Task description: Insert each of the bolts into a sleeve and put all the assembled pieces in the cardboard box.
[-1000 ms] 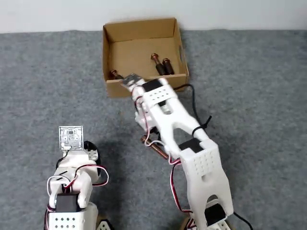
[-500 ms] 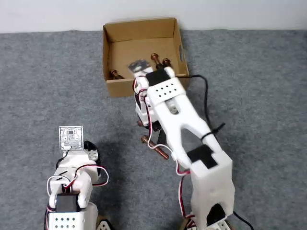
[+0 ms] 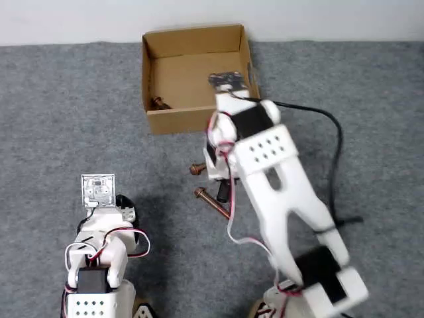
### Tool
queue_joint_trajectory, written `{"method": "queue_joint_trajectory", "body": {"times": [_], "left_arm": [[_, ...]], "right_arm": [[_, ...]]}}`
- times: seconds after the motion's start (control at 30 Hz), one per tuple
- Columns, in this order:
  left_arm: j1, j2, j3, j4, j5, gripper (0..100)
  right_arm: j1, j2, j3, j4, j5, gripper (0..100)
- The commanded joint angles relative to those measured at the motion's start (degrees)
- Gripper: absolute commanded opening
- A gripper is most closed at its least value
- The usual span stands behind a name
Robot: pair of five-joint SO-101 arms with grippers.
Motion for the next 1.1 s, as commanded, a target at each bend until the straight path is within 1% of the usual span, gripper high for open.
{"method": "queue_joint_trajectory", "body": {"times": [0.0, 0.07, 0.23, 0.37, 0.5, 0.57, 0.67, 0.8, 0.87, 1.07], "left_arm": [[2.1, -0.4, -0.1, 0.2, -0.5, 1], [3.9, -0.4, -0.1, 0.2, -0.4, 1], [4.0, -0.4, -1.6, 0.4, -0.5, 1], [6.2, -0.4, -7.8, 0.4, 0.0, 1], [8.8, 0.5, -14.5, 0.9, 4.9, 1], [10.5, 2.8, -18.1, 2.9, 5.5, 1], [11.3, 10.5, -24.3, 5.0, 10.2, 1], [11.3, 26.1, -33.5, 5.6, 15.4, 1], [12.6, 34.4, -38.5, 6.7, 17.7, 1], [19.6, 56.4, -53.6, 16.6, 30.9, 1]], "right_arm": [[2.4, -10.7, 6.2, -0.9, -3.3, 0.8], [4.6, -15.6, 11.3, -3.7, -4.5, 0.8], [10.3, -29.2, 25.4, -9.5, -4.9, 0.8], [16.0, -42.0, 36.9, -15.1, -4.9, 0.8], [20.3, -53.9, 47.4, -19.1, -4.7, 0.8], [21.4, -59.3, 51.9, -19.5, -4.7, 0.8], [23.8, -66.5, 56.8, -19.4, -4.8, 0.8], [26.3, -74.2, 61.9, -19.5, -4.8, 0.8], [26.9, -77.2, 64.2, -18.9, -4.8, 0.8], [29.2, -85.1, 70.8, -17.0, -4.8, 0.8]]}}
